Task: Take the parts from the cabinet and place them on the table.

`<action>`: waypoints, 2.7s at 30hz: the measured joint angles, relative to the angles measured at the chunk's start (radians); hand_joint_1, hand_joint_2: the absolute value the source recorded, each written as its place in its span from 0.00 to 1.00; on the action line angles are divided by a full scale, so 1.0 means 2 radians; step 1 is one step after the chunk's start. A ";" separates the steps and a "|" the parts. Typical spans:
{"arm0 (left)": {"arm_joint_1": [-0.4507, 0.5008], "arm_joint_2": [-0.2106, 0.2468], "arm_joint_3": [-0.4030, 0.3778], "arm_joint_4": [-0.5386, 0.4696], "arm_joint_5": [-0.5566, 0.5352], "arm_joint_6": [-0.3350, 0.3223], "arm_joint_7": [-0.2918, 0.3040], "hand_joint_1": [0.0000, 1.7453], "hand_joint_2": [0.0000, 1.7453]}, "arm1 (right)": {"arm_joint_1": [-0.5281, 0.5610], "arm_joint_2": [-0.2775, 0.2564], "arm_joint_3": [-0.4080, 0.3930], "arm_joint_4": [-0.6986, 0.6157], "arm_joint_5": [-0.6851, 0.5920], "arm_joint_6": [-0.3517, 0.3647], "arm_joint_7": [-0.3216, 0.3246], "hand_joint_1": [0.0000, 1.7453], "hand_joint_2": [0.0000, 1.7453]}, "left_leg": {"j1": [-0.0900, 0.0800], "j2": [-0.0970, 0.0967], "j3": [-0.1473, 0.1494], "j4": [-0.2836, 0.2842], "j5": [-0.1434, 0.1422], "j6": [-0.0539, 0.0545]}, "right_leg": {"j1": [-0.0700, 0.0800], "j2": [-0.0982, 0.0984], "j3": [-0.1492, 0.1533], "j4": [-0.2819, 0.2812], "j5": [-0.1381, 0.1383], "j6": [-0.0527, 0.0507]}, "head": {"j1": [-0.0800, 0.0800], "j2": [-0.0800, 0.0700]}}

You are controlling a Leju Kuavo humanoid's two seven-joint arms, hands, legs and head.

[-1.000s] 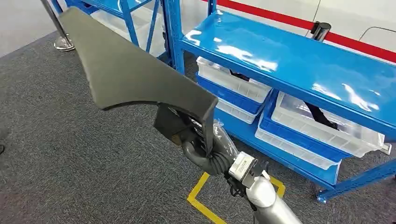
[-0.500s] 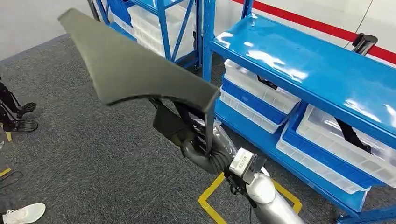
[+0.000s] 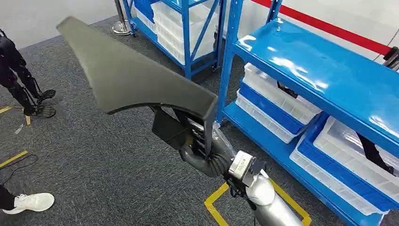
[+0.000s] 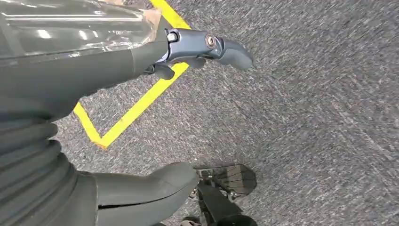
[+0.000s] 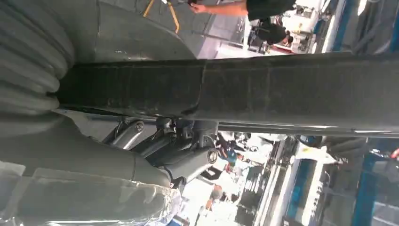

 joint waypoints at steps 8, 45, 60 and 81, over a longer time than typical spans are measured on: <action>0.000 0.007 0.000 0.000 -0.009 -0.009 0.007 0.00 1.00 | 0.005 -0.001 0.000 0.008 -0.001 0.002 -0.003 1.00 1.00 | 0.004 -0.043 0.005 -0.012 0.009 0.016 | -0.003 0.045 -0.083 0.167 -0.065 0.005 | 0.002 0.000; -0.008 0.013 -0.003 -0.001 -0.001 -0.020 0.025 0.00 1.00 | 0.003 0.012 -0.011 0.004 0.020 0.007 -0.012 1.00 1.00 | 0.001 -0.073 -0.002 -0.002 0.007 0.002 | -0.005 0.067 -0.020 0.011 0.010 0.004 | 0.000 0.000; -0.013 0.011 0.002 -0.001 0.022 -0.012 0.038 0.00 1.00 | -0.031 0.007 -0.014 0.008 0.020 -0.007 -0.024 1.00 1.00 | -0.001 0.006 0.002 0.002 -0.004 0.000 | 0.004 0.004 -0.016 0.008 0.010 -0.009 | -0.001 0.000; -0.016 0.005 0.000 -0.006 0.002 -0.014 0.035 0.00 1.00 | 0.041 0.006 -0.059 -0.039 0.073 -0.025 -0.031 1.00 1.00 | 0.003 -0.027 -0.039 0.083 -0.048 -0.008 | -0.007 0.042 -0.016 0.006 0.014 -0.012 | -0.002 0.000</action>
